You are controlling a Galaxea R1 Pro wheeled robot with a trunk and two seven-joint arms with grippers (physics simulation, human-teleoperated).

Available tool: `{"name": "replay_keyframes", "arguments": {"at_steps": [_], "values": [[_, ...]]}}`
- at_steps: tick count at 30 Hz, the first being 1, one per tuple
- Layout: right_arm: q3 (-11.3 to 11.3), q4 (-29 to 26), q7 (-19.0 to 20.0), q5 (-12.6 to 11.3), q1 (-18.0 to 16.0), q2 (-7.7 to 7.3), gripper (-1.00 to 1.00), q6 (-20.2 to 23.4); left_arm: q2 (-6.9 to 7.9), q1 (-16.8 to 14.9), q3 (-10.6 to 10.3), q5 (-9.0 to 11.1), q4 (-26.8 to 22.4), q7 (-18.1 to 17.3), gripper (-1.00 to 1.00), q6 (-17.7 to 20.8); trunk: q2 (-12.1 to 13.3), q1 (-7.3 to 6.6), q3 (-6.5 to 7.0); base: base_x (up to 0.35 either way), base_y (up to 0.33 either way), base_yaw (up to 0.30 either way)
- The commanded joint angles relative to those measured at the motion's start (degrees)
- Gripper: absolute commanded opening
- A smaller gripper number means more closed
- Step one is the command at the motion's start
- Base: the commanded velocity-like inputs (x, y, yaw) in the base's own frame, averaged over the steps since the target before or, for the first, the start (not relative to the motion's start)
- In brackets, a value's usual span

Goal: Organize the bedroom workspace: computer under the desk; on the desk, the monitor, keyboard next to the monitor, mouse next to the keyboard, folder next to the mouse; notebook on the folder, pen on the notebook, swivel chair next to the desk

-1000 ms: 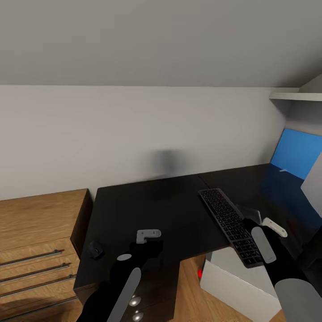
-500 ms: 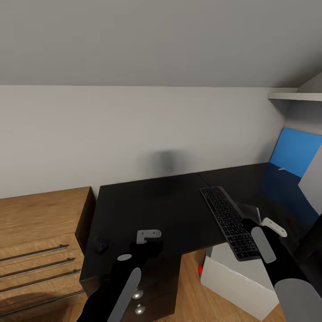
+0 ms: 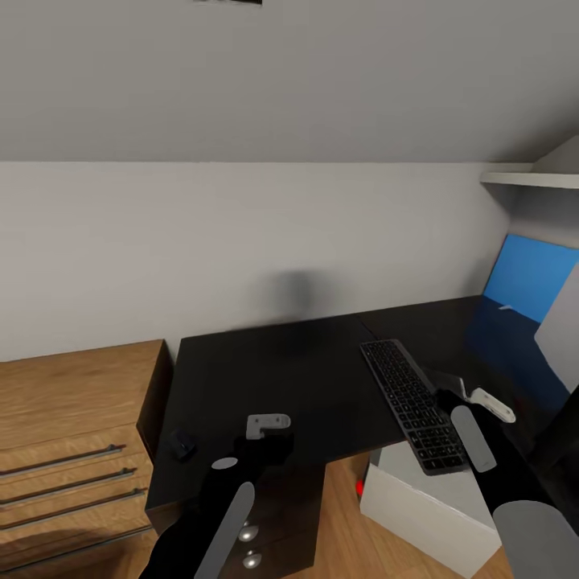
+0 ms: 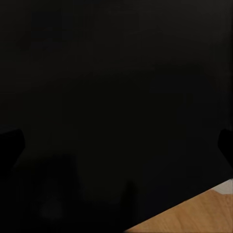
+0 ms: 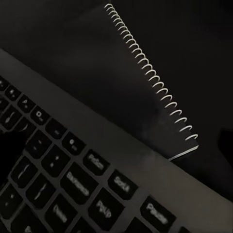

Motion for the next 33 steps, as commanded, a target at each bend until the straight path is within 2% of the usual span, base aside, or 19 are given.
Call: {"name": "replay_keyframes", "arguments": {"at_steps": [1,5,9,11,22,28,29,33], "values": [[0.0,-0.4,-0.3,-0.3,0.0,-0.01,1.00,0.2,0.01,0.0,-0.1,0.6,-0.1,0.6,1.00,0.1,0.4,-0.23,0.12,0.000,0.000,0.000],[0.2,-3.1,-0.4,-0.3,0.1,0.06,1.00,0.3,0.01,0.0,-0.1,0.6,-0.1,0.6,1.00,0.1,2.0,-1.11,0.84,0.000,0.000,0.000],[2.1,-8.3,-0.4,-0.2,1.2,0.28,1.00,0.3,0.01,0.0,-0.3,0.5,-0.1,0.8,1.00,0.1,3.6,-1.98,1.56,0.000,0.000,0.000],[3.2,-11.7,-0.5,-0.2,2.9,0.78,1.00,0.3,0.05,0.0,-0.7,0.4,-0.1,0.8,1.00,0.1,4.4,-2.42,1.92,0.000,0.000,0.000],[4.0,-21.1,-1.4,-0.4,6.6,3.02,1.00,1.1,0.12,0.0,-1.0,0.4,-0.1,1.4,1.00,0.0,8.8,-4.84,3.89,0.000,0.000,0.000],[4.0,-23.3,-1.6,-0.5,7.5,3.56,1.00,1.3,0.10,0.0,-1.1,0.6,-0.1,1.9,1.00,0.0,11.2,-6.16,4.97,-0.096,0.000,0.000],[4.0,-23.8,-1.3,-0.6,8.7,3.71,1.00,1.4,0.08,0.0,-1.1,0.6,-0.1,2.2,1.00,0.0,11.6,-6.38,5.15,-0.322,-0.140,0.000],[4.0,-23.7,-1.3,-0.6,8.7,3.73,1.00,1.4,0.08,0.0,-1.1,0.5,-0.1,2.2,1.00,0.0,13.2,-7.26,5.87,-0.290,-0.217,0.000]]}}
